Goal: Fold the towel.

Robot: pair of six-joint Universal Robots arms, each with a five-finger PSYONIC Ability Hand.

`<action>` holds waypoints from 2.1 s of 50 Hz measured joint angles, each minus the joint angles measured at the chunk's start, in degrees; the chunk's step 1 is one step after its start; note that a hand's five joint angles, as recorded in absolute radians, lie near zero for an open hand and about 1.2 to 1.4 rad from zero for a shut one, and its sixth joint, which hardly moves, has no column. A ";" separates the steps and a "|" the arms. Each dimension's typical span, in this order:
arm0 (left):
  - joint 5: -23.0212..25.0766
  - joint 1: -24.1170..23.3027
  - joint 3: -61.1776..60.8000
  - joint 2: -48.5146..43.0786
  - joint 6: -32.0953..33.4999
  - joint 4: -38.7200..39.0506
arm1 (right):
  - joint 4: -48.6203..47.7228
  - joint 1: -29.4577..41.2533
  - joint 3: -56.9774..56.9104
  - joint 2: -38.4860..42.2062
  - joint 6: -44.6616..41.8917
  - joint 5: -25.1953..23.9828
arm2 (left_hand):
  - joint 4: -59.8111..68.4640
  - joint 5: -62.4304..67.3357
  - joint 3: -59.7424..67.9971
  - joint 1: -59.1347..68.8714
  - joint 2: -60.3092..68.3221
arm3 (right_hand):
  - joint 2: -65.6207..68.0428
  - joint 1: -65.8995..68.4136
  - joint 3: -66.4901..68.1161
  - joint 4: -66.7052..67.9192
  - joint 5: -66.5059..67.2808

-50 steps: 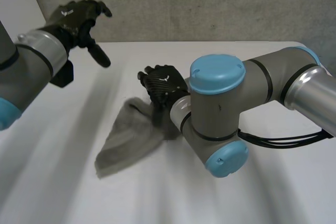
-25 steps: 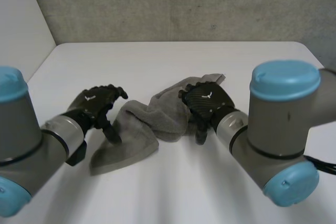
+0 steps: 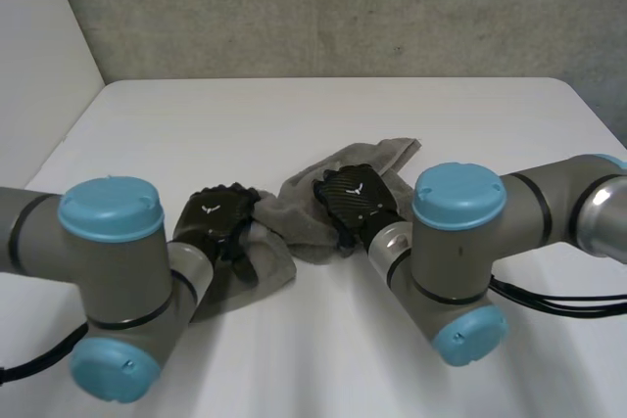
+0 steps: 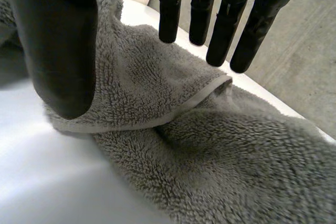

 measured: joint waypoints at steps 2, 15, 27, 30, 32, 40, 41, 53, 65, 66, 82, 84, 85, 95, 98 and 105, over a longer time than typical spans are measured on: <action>-0.90 -0.21 1.40 -1.15 0.09 0.27 | -0.04 0.02 -1.30 1.23 0.03 -0.14 | 0.00 0.00 0.00 0.00 0.00 | 3.46 3.74 3.39 3.31 2.98; -3.96 -1.42 7.66 -7.25 0.63 0.22 | 0.32 -0.17 -9.73 7.02 0.16 -0.44 | 0.00 0.00 0.00 0.00 0.00 | 44.94 46.54 44.54 44.88 45.06; -3.82 -2.54 9.88 -8.76 0.61 0.18 | 0.96 -3.84 -11.32 5.41 0.11 0.78 | 0.00 0.00 0.00 0.00 -0.09 | 45.57 47.50 46.62 47.54 46.73; -3.82 -2.77 9.99 -8.68 0.61 0.11 | 1.19 -5.74 -10.39 4.43 -0.03 1.03 | 0.00 0.00 0.00 0.00 -0.11 | 45.57 47.52 46.62 47.54 46.73; -3.82 -2.86 9.78 -8.53 0.61 0.05 | 1.32 -7.04 -9.33 3.64 -0.10 1.06 | 0.00 0.00 0.00 0.00 -0.11 | 45.57 47.54 46.62 47.54 46.73; -3.83 -2.89 8.24 -8.30 0.71 0.27 | 1.49 -9.71 -4.93 0.57 -0.15 0.62 | 0.00 0.00 0.00 0.00 -0.12 | 45.57 47.57 46.62 47.54 46.73; -3.83 -2.87 8.09 -8.31 0.72 0.32 | 1.49 -10.06 -4.19 -0.04 -0.14 0.55 | 0.00 0.00 0.00 0.00 -0.12 | 45.57 47.58 46.62 47.54 46.73; -3.61 -2.78 8.92 -8.69 0.70 0.53 | 1.45 -13.06 2.75 -7.02 0.50 -1.00 | 14.28 16.06 14.77 14.08 15.19 | 45.57 47.62 46.63 47.54 46.73; -1.65 -2.12 8.99 -6.95 0.45 0.01 | 2.38 -13.89 5.68 -13.22 0.63 -3.59 | 62.31 61.22 60.36 60.05 61.44 | 45.59 47.62 46.63 47.54 46.73; -1.36 -2.01 8.95 -6.59 0.48 -0.11 | 2.68 -13.96 5.72 -13.58 0.62 -3.82 | 62.32 61.21 60.37 60.05 61.44 | 45.59 47.62 46.63 47.54 46.74; 10.87 5.17 7.25 13.13 0.60 -8.61 | 26.94 -18.64 -2.18 -26.19 -1.01 -16.31 | 62.74 61.36 60.47 60.10 61.44 | 45.61 47.62 47.11 47.54 46.74; 12.39 6.20 7.69 15.35 0.58 -9.73 | 29.27 -19.56 -3.93 -27.86 -1.47 -18.02 | 62.89 61.38 60.67 60.10 61.44 | 45.61 47.62 47.13 47.54 46.74; 12.95 6.56 7.87 16.03 0.57 -10.11 | 29.91 -19.81 -4.44 -28.32 -1.63 -18.51 | 62.90 61.38 60.72 60.10 61.44 | 45.61 47.62 47.12 47.54 46.74; 19.47 9.94 10.93 17.97 0.73 -12.58 | 35.44 -20.43 -9.65 -28.44 -6.32 -20.75 | 62.91 61.38 61.05 60.13 61.44 | 45.61 47.62 47.13 47.54 46.74; 19.93 9.99 13.02 13.90 1.53 -12.53 | 35.23 -18.94 -11.22 -24.57 -7.73 -20.57 | 62.91 61.38 61.10 60.14 61.44 | 45.61 47.62 47.13 47.54 46.74; 19.22 9.37 27.21 -0.30 5.31 -12.50 | 29.42 -13.63 -21.80 -11.15 -9.55 -18.50 | 63.01 61.38 61.23 60.15 61.44 | 45.61 47.68 47.13 47.54 46.74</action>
